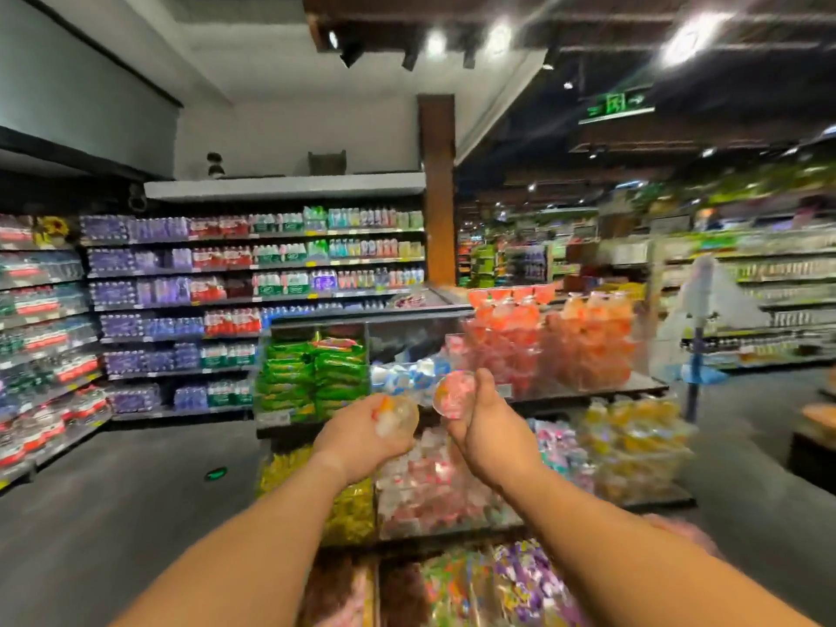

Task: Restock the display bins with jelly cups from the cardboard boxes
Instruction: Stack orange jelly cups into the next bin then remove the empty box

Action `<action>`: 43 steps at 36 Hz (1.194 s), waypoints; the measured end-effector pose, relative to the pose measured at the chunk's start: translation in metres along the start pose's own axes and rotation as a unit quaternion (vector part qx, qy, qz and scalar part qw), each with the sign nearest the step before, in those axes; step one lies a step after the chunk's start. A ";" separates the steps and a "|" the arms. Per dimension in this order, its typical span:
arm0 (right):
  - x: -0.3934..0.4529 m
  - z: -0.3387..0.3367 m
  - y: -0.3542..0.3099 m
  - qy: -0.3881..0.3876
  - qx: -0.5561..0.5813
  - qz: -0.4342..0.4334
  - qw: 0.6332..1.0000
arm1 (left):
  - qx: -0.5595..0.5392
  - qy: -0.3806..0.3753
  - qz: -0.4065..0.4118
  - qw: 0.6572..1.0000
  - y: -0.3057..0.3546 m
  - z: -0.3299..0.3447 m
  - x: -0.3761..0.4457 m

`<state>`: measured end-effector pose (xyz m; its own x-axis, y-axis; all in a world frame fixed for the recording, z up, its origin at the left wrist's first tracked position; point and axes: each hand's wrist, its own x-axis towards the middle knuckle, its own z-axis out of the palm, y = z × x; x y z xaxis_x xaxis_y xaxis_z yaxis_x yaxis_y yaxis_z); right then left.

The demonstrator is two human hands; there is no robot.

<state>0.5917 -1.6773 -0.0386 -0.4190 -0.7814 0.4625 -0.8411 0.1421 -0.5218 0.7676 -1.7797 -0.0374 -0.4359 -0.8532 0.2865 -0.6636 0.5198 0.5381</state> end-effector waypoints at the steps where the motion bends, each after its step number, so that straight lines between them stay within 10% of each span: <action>1: 0.009 -0.016 0.024 0.009 -0.009 0.008 1.000 | -0.005 0.005 0.011 1.000 0.022 0.017 0.013; 17: 0.131 -0.146 0.268 0.014 -0.070 0.081 0.994 | -0.076 -0.020 0.085 0.993 0.246 0.179 0.162; 43: 0.425 -0.206 0.464 0.022 -0.091 -0.016 0.995 | -0.040 0.106 0.149 0.982 0.438 0.286 0.449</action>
<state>-0.0470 -1.8185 0.0634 -0.4019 -0.7604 0.5101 -0.9009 0.2286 -0.3690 0.1075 -1.9222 0.1005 -0.4611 -0.6577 0.5956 -0.4725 0.7502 0.4626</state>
